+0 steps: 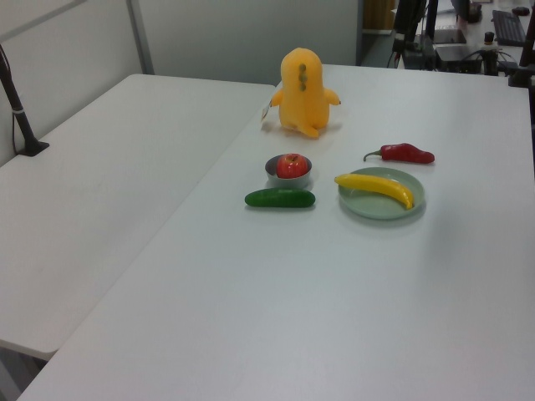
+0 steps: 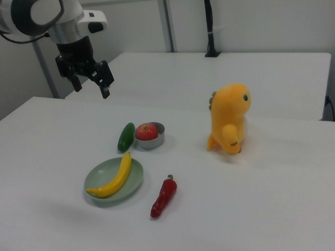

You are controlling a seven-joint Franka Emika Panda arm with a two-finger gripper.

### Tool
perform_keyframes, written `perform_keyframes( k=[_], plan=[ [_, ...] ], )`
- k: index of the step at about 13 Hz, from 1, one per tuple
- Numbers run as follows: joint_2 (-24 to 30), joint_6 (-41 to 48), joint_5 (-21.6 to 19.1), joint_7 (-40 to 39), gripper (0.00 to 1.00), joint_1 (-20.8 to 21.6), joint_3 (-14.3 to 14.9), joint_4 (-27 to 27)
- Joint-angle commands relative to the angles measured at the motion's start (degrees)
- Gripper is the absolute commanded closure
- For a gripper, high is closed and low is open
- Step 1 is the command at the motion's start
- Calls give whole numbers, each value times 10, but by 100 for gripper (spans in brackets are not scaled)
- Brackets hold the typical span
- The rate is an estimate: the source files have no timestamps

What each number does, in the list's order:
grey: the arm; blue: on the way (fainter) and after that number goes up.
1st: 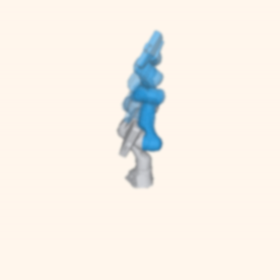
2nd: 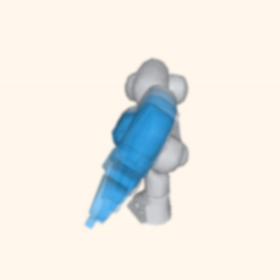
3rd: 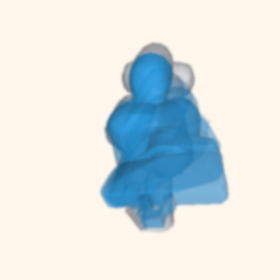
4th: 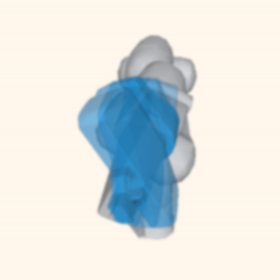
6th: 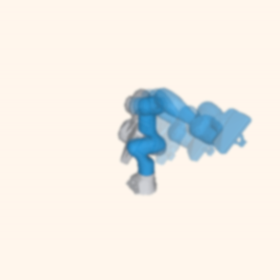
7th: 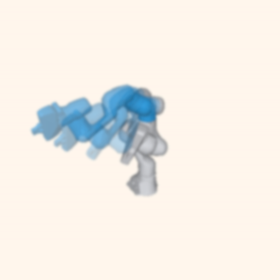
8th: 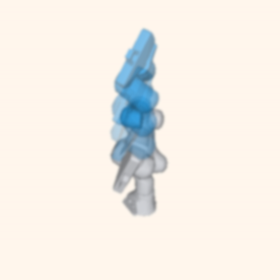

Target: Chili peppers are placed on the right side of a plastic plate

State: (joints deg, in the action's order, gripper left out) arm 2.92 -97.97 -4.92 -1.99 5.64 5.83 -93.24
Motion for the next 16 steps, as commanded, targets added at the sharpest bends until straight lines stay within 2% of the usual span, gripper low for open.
perform_keyframes(
  k=[1, 6, 10, 16],
  plan=[
    [7, 15, 25, -56, 0, 2, 0, -6],
    [8, 25, 33, -121, 0, -15, -4, -5],
    [9, 50, 33, -124, 0, -15, -4, -6],
    [2, 41, 32, -125, 0, -26, -2, -19]
  ],
)
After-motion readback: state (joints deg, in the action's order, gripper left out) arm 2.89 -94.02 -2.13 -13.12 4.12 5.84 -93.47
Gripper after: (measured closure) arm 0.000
